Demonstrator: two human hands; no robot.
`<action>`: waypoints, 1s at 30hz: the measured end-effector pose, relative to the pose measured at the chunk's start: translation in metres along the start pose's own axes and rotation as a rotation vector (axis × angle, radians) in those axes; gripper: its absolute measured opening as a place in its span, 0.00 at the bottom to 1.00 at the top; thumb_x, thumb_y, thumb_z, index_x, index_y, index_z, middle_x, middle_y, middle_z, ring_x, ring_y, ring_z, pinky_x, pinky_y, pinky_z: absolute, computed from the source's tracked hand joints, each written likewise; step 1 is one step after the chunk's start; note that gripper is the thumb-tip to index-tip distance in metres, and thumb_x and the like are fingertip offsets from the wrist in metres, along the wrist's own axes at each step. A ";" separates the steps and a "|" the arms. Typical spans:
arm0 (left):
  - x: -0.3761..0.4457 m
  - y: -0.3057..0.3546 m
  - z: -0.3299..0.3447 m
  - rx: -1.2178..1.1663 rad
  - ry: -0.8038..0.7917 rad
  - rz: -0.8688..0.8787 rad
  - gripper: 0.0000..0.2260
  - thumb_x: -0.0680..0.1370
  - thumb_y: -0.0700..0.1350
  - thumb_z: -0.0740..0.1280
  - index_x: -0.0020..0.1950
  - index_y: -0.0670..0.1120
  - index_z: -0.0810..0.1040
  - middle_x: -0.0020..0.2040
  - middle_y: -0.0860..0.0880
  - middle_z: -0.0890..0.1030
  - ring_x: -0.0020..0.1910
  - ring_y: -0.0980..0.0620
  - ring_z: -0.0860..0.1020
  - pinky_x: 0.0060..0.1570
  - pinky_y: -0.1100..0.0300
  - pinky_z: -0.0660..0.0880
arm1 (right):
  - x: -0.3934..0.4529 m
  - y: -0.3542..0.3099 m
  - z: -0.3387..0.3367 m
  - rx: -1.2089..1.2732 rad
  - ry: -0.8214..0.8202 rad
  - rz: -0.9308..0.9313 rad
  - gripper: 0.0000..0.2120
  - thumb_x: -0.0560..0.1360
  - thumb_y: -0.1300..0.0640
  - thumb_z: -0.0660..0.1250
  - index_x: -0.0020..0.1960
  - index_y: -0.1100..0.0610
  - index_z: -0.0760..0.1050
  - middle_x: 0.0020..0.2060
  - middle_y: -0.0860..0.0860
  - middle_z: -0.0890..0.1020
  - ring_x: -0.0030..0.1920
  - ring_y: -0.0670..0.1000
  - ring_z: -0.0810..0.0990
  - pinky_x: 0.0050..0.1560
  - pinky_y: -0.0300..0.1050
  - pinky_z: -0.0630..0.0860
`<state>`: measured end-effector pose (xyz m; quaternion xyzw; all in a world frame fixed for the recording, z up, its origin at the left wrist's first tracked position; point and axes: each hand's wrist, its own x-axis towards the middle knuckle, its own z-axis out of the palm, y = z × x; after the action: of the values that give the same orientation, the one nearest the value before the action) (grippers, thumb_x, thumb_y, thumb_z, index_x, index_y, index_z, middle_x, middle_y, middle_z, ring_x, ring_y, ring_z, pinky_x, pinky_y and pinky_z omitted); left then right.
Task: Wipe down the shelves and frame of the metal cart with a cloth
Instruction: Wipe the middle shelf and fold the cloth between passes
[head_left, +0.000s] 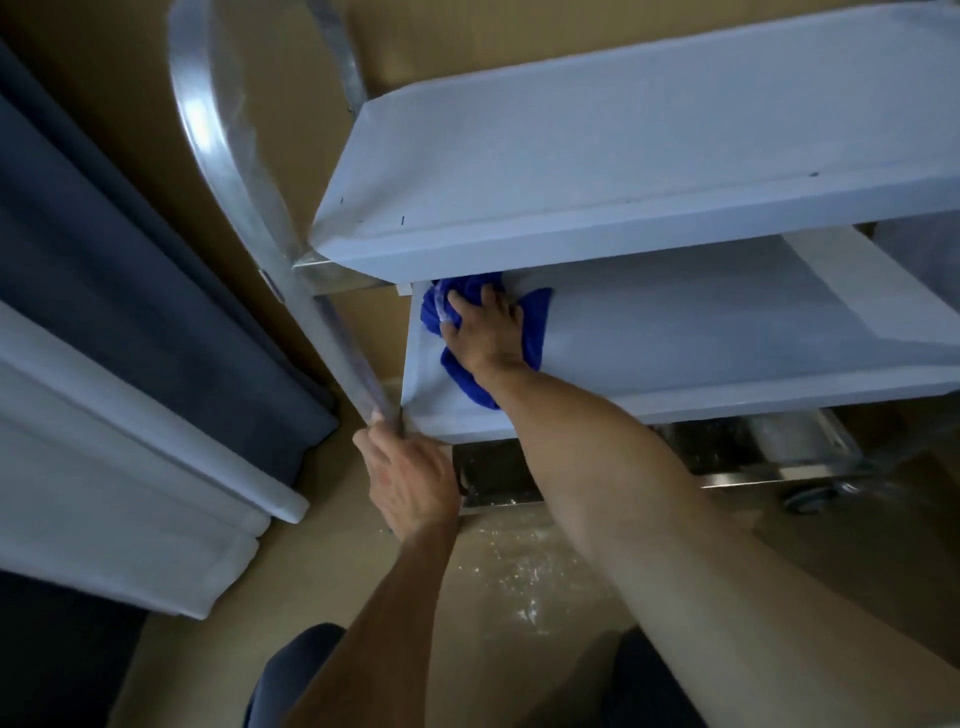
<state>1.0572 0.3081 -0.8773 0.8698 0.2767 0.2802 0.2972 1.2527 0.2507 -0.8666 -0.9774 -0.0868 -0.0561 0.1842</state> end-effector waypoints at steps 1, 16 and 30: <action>-0.005 0.006 0.003 0.018 -0.019 0.074 0.13 0.80 0.43 0.56 0.65 0.43 0.67 0.55 0.46 0.69 0.46 0.46 0.75 0.41 0.50 0.76 | 0.001 0.004 -0.001 0.011 -0.002 0.004 0.21 0.80 0.44 0.56 0.72 0.44 0.66 0.68 0.57 0.68 0.69 0.60 0.66 0.68 0.58 0.62; 0.060 0.045 0.080 0.330 -0.135 -0.028 0.27 0.76 0.49 0.63 0.69 0.34 0.65 0.63 0.33 0.72 0.64 0.34 0.70 0.65 0.41 0.68 | -0.031 0.303 -0.107 -0.098 0.349 0.744 0.24 0.80 0.47 0.56 0.75 0.49 0.62 0.72 0.67 0.64 0.72 0.66 0.62 0.68 0.60 0.60; 0.071 0.046 0.082 0.196 -0.166 -0.108 0.17 0.78 0.46 0.56 0.66 0.43 0.64 0.57 0.41 0.79 0.54 0.40 0.80 0.53 0.44 0.78 | 0.027 0.003 0.006 0.160 0.122 -0.172 0.15 0.73 0.54 0.60 0.53 0.53 0.82 0.47 0.60 0.81 0.45 0.64 0.80 0.41 0.52 0.74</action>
<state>1.1737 0.2936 -0.8786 0.8987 0.3236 0.1623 0.2474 1.2799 0.2537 -0.8695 -0.9433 -0.1634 -0.1240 0.2611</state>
